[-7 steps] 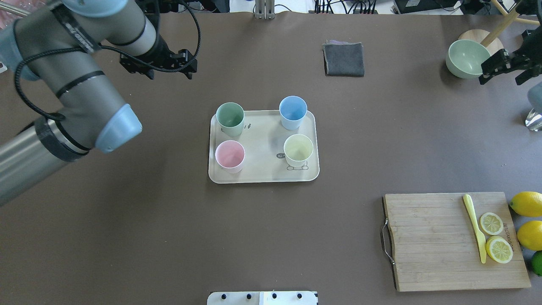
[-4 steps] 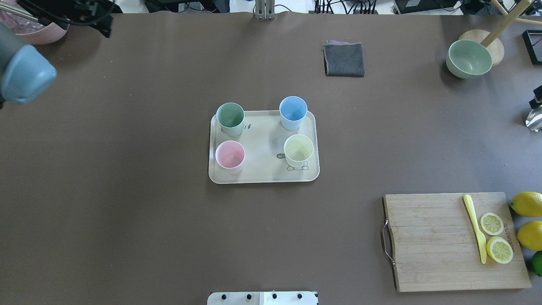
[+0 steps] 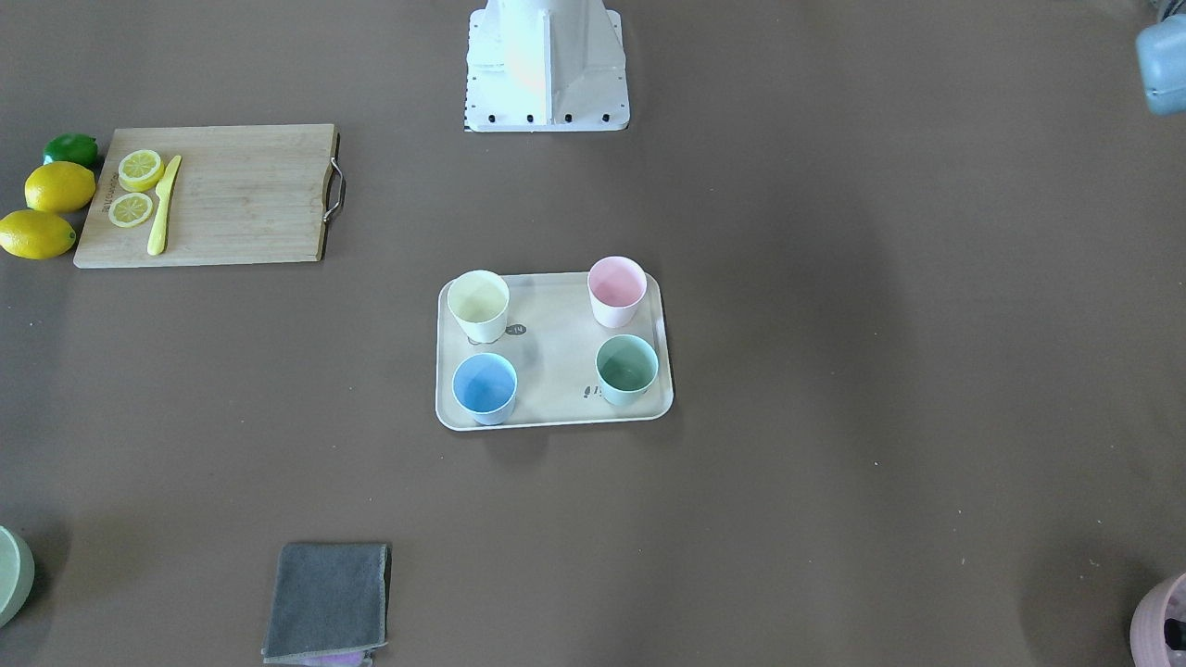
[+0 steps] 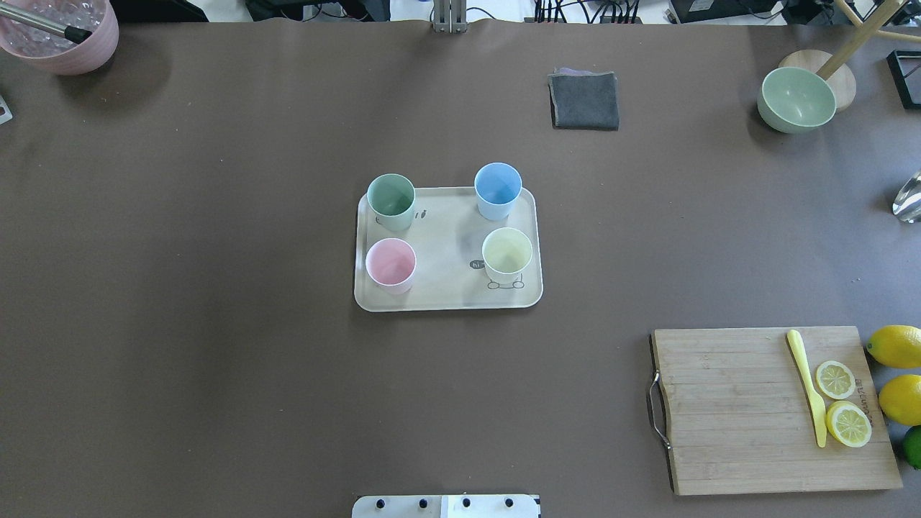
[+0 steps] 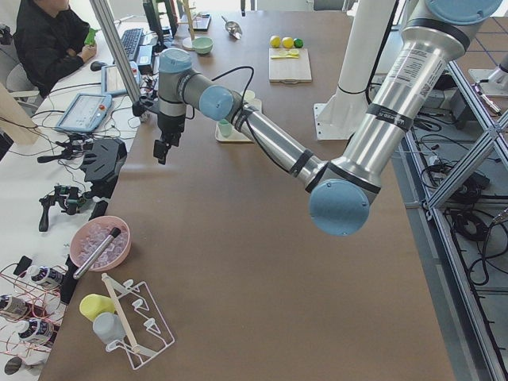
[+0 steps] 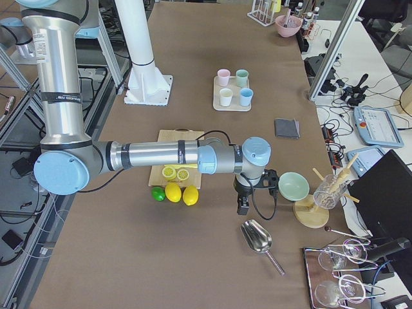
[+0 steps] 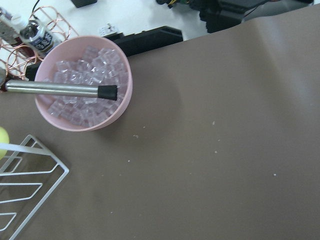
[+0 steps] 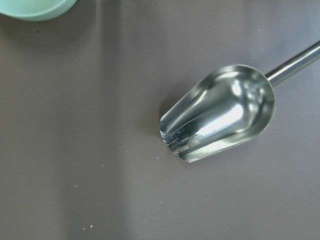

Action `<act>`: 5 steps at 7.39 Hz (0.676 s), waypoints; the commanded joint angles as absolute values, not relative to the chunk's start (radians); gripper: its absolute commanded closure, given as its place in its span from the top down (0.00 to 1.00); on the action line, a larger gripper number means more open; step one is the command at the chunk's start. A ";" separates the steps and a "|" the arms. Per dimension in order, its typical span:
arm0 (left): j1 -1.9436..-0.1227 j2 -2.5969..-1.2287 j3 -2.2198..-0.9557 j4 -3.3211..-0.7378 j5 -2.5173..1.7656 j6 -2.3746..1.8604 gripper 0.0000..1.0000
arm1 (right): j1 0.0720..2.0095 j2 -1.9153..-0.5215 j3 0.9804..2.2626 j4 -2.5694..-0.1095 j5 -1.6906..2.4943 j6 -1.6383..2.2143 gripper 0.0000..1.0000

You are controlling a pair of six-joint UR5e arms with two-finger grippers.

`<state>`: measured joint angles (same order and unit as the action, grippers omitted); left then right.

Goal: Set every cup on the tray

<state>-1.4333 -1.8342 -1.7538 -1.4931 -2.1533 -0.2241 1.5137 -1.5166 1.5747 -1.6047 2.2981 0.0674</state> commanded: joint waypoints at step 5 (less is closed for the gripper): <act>-1.555 -1.502 -1.750 -1.615 -2.259 -0.222 0.98 | 1.572 -1.525 1.589 -1.617 2.330 0.067 1.00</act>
<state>-1.5457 -1.5663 -1.7499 -1.5475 -2.2397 -0.2200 1.5687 -1.5303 1.5805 -1.6098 2.3199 0.0614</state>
